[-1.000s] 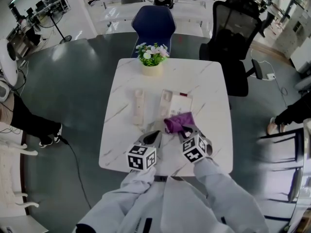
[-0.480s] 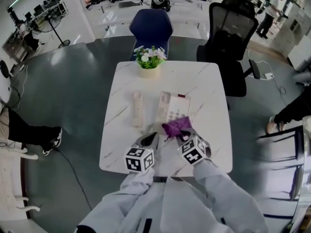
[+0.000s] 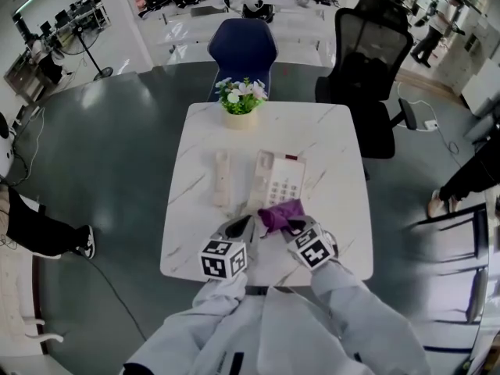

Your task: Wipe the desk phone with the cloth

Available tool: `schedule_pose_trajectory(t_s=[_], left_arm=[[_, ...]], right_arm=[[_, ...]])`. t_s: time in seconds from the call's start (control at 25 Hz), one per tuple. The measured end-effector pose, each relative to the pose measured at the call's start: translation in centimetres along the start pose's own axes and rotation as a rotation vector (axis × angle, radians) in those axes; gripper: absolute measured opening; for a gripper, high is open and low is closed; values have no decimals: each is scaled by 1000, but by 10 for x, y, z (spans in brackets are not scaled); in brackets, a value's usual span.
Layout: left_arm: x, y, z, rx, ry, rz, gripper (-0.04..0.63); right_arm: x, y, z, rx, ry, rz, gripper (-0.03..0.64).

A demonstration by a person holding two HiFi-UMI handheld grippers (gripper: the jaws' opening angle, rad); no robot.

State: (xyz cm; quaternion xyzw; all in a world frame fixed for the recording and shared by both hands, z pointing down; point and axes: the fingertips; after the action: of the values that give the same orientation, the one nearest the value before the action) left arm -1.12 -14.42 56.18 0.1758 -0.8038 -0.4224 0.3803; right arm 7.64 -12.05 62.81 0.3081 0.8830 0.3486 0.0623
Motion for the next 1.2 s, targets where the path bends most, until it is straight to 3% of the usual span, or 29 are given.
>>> schedule_pose_trajectory(t_s=[0.2, 0.56, 1.2], left_arm=[[1, -6, 6, -17, -8, -5, -2], [-5, -37, 26, -91, 4, -71, -2], [-16, -91, 69, -257, -15, -201, -2]], right_arm=[[3, -6, 10, -34, -66, -124, 40], [-21, -42, 44, -228, -120, -364, 40], [-69, -98, 114, -610, -75, -556, 40]])
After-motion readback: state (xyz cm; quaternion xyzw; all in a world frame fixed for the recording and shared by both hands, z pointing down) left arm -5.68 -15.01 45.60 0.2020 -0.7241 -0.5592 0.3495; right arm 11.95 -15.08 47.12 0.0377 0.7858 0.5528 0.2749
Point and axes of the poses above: the fingertips, and each gripper's own axes: z backward along the fingers, x to its left, y out of its underside, and after that the axes turned 9 degrees about y, right-handed
